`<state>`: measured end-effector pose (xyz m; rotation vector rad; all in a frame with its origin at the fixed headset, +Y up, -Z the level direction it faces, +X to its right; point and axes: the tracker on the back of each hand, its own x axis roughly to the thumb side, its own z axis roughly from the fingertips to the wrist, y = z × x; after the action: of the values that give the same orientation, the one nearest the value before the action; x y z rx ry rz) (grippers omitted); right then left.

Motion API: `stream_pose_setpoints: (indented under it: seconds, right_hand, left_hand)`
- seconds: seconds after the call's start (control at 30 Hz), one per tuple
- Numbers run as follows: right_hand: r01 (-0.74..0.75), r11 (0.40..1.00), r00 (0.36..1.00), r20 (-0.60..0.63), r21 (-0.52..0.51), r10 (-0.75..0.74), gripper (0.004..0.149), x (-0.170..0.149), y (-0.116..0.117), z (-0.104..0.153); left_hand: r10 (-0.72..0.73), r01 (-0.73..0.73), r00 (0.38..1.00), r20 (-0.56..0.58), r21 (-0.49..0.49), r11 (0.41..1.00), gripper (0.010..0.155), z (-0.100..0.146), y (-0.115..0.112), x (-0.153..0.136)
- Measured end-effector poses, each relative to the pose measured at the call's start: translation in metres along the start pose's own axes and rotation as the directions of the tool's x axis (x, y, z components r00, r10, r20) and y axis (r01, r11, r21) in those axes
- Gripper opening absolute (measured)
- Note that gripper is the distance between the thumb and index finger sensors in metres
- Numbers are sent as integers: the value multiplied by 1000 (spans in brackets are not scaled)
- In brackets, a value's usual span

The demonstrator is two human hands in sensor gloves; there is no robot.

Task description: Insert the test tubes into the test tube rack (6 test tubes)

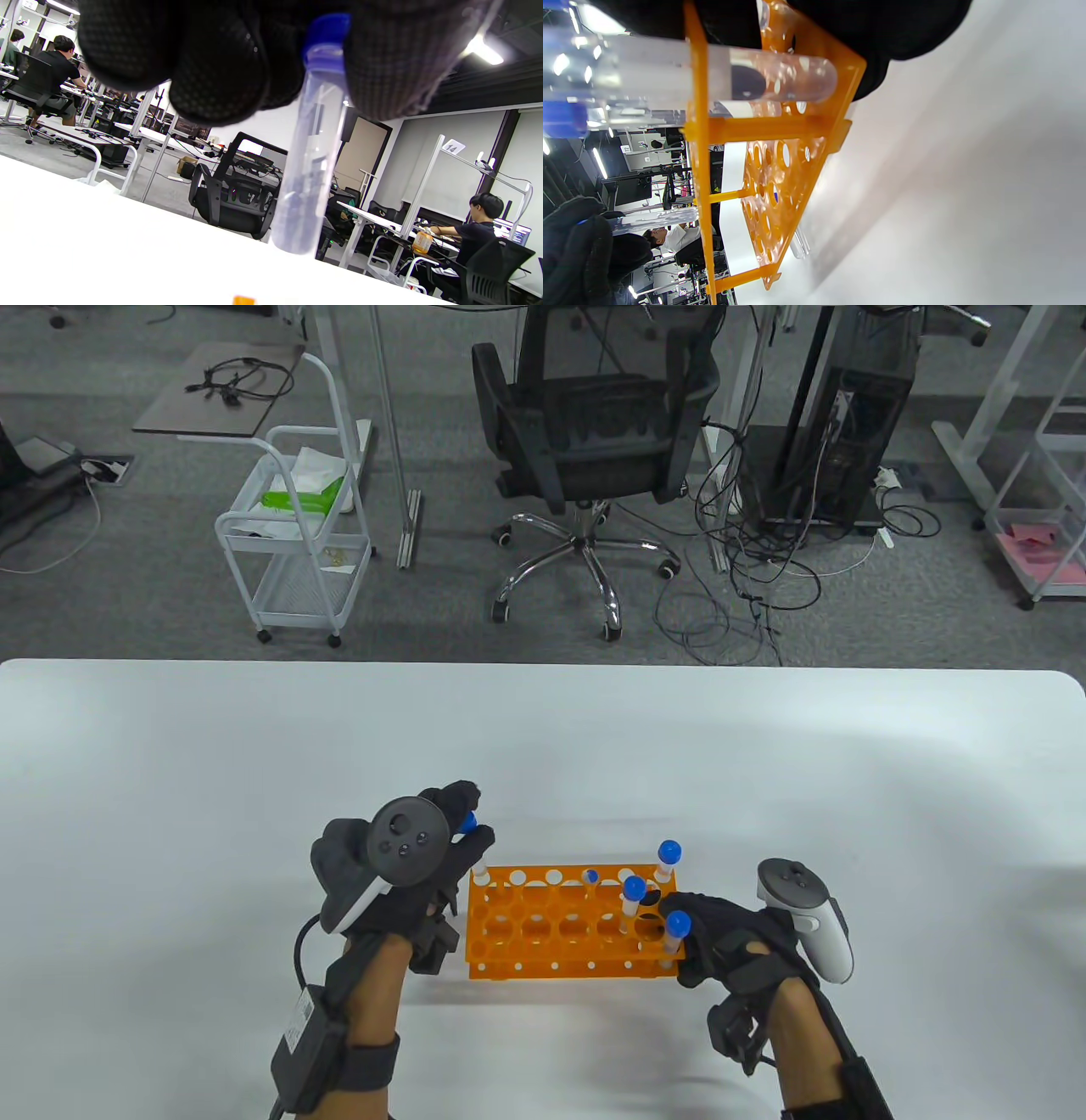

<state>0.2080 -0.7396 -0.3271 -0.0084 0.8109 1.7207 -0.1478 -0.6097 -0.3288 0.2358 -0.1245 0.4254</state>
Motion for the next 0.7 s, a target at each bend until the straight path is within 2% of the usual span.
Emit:
stream_pose_setpoints:
  seconds: [0.37, 0.7]
  right_hand:
    - [25, 1000, 1000, 11, 1, -25, 52, 0, -2, 2]
    - [23, 1000, 1000, 9, -3, -23, 52, 0, -3, 2]
  left_hand:
    - [-53, 53, 999, 2, -104, 993, 55, -6, -21, 2]
    - [-74, 71, 997, -10, -149, 986, 56, -7, -29, 3]
